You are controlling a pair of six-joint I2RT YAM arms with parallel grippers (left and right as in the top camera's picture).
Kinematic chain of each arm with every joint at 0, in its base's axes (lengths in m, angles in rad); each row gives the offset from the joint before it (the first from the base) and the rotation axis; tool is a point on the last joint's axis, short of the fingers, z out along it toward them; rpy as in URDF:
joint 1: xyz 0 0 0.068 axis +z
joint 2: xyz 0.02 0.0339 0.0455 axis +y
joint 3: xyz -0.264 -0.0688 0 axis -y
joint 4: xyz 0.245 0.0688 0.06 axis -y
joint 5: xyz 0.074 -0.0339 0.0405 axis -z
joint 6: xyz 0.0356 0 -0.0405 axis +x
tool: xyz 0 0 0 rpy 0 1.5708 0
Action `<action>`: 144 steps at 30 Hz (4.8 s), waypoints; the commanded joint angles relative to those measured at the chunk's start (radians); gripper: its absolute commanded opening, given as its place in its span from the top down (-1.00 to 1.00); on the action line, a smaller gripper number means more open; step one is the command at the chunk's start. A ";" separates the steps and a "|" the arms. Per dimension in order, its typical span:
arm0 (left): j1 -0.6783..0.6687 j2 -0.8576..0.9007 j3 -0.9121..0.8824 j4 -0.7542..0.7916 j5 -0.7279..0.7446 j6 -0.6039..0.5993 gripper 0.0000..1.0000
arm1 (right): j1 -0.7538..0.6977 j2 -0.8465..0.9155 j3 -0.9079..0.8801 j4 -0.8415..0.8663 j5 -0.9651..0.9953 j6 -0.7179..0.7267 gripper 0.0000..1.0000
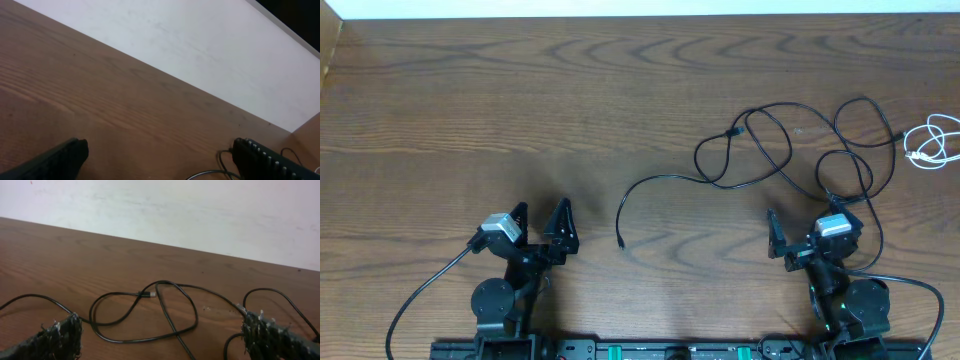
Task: Untangle cables
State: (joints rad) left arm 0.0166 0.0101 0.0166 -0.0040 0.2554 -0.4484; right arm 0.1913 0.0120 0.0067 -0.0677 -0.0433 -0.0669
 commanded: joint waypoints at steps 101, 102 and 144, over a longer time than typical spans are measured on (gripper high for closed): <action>-0.025 -0.004 -0.013 -0.053 -0.414 0.100 -0.96 | 0.002 -0.006 -0.001 -0.005 0.011 -0.013 -0.98; -0.025 -0.004 -0.013 -0.053 -0.414 0.100 -0.96 | 0.002 -0.006 -0.001 -0.005 0.011 -0.013 -0.99; -0.025 -0.004 -0.013 -0.053 -0.414 0.100 -0.96 | 0.002 -0.006 -0.001 -0.005 0.011 -0.013 -0.99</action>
State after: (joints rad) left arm -0.0040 0.0109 0.0212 -0.0189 -0.1192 -0.3649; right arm 0.1913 0.0120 0.0067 -0.0681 -0.0406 -0.0669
